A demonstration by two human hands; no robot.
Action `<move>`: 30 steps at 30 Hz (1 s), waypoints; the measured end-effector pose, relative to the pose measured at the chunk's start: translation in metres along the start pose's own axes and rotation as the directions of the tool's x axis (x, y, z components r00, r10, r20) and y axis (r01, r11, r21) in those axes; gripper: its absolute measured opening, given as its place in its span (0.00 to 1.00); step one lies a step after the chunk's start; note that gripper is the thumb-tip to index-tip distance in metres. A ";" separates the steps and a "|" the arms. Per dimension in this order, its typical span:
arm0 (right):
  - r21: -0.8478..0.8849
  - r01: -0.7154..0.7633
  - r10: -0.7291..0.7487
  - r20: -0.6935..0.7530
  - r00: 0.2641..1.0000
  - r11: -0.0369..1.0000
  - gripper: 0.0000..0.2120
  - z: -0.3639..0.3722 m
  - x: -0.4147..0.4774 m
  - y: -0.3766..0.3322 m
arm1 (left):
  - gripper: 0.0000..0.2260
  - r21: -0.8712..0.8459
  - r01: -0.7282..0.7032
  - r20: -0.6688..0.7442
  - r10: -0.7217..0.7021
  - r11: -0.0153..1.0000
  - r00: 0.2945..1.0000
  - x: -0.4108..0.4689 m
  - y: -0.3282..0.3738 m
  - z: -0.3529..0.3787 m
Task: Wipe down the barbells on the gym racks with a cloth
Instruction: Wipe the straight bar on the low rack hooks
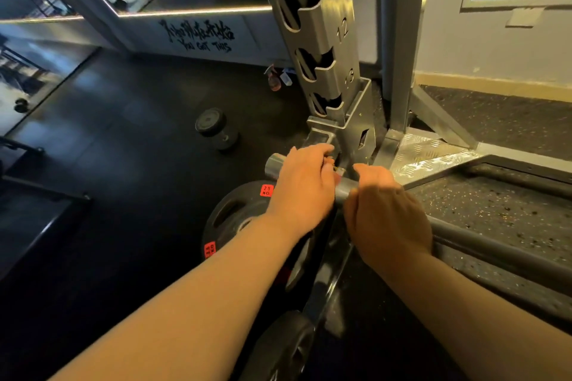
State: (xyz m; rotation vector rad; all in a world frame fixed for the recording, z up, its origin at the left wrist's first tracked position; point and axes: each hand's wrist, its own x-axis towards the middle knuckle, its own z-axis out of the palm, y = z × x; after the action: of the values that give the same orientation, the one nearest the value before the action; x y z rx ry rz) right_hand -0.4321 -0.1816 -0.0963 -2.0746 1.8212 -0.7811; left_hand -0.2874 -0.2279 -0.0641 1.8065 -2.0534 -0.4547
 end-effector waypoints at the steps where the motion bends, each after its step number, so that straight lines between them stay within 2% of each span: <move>1: 0.000 -0.002 0.002 0.015 1.000 1.000 0.20 -0.001 0.001 0.001 | 0.16 -0.012 -0.055 0.041 0.055 0.998 0.998 -0.003 0.004 -0.003; 4: 0.004 -0.002 0.002 0.011 1.000 1.000 0.18 0.001 0.001 0.000 | 0.13 -0.123 -0.163 0.175 0.184 0.979 0.967 -0.002 -0.011 -0.023; 5: 0.003 0.000 0.000 -0.009 1.000 1.000 0.17 0.002 0.001 0.001 | 0.10 -0.117 -0.171 0.168 0.190 0.978 0.967 0.001 -0.022 -0.029; 7: -0.012 0.009 -0.009 -0.046 0.999 1.000 0.16 0.006 0.002 0.002 | 0.07 -0.061 -0.102 0.061 0.106 0.993 0.993 0.011 -0.041 -0.036; 9: -0.006 0.033 -0.033 -0.099 0.995 0.999 0.15 0.009 -0.002 0.004 | 0.12 -0.023 0.017 -0.067 -0.018 1.000 0.998 0.014 -0.037 -0.033; 11: -0.033 0.040 -0.044 -0.107 0.993 0.999 0.15 0.009 -0.004 0.005 | 0.13 0.027 0.069 -0.076 -0.067 0.997 0.995 0.017 -0.021 -0.023; 13: -0.055 0.007 -0.012 -0.087 0.996 0.998 0.14 0.009 -0.006 0.003 | 0.10 0.104 -0.029 -0.042 0.034 0.994 0.999 0.010 -0.006 -0.014; 15: -0.054 -0.012 0.007 -0.098 0.995 0.998 0.15 0.008 -0.006 0.000 | 0.06 0.149 -0.249 0.000 0.252 0.957 0.968 -0.003 0.005 -0.013; 16: -0.054 -0.003 -0.002 -0.097 0.995 0.999 0.15 0.008 -0.004 -0.001 | 0.05 0.118 -0.344 0.045 0.341 0.932 0.939 -0.005 0.003 -0.018; 17: -0.064 0.005 -0.011 -0.099 0.995 0.998 0.16 0.008 -0.004 -0.002 | 0.05 0.079 -0.380 0.081 0.374 0.921 0.924 -0.002 -0.003 -0.024; 19: -0.091 0.012 -0.022 -0.118 0.993 0.996 0.20 0.006 -0.004 -0.003 | 0.09 0.074 -0.276 0.156 0.263 0.958 0.952 0.008 -0.020 -0.037; 21: -0.079 0.006 -0.017 -0.135 0.991 0.997 0.24 0.004 -0.004 -0.009 | 0.13 0.065 -0.159 0.109 0.152 0.985 0.982 0.021 -0.042 -0.045; 23: -0.026 0.011 -0.015 -0.155 0.988 1.000 0.25 0.002 -0.003 -0.015 | 0.14 0.038 -0.102 0.071 0.099 0.994 0.993 0.029 -0.051 -0.047; 25: -0.007 0.013 -0.014 -0.153 0.988 1.000 0.24 0.002 0.001 -0.018 | 0.15 0.025 -0.085 0.099 0.082 0.996 0.992 0.031 -0.051 -0.043; 27: -0.028 -0.003 0.000 -0.129 0.992 1.000 0.25 0.001 0.003 -0.019 | 0.16 -0.018 -0.125 0.085 0.127 0.992 0.988 0.021 -0.057 -0.039; 29: -0.050 -0.015 0.008 -0.124 0.992 0.999 0.24 0.002 0.002 -0.020 | 0.18 0.043 -0.257 0.073 0.253 0.966 0.965 0.002 -0.065 -0.037; 30: -0.057 -0.026 0.019 -0.128 0.992 0.998 0.24 0.002 0.000 -0.020 | 0.19 0.092 -0.352 0.114 0.341 0.932 0.933 -0.006 -0.071 -0.040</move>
State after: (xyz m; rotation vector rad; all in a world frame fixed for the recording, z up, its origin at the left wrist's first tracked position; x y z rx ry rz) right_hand -0.4141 -0.1788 -0.0870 -2.0799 1.9533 -0.8826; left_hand -0.2058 -0.2307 -0.0623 1.4542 -2.4453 -0.3361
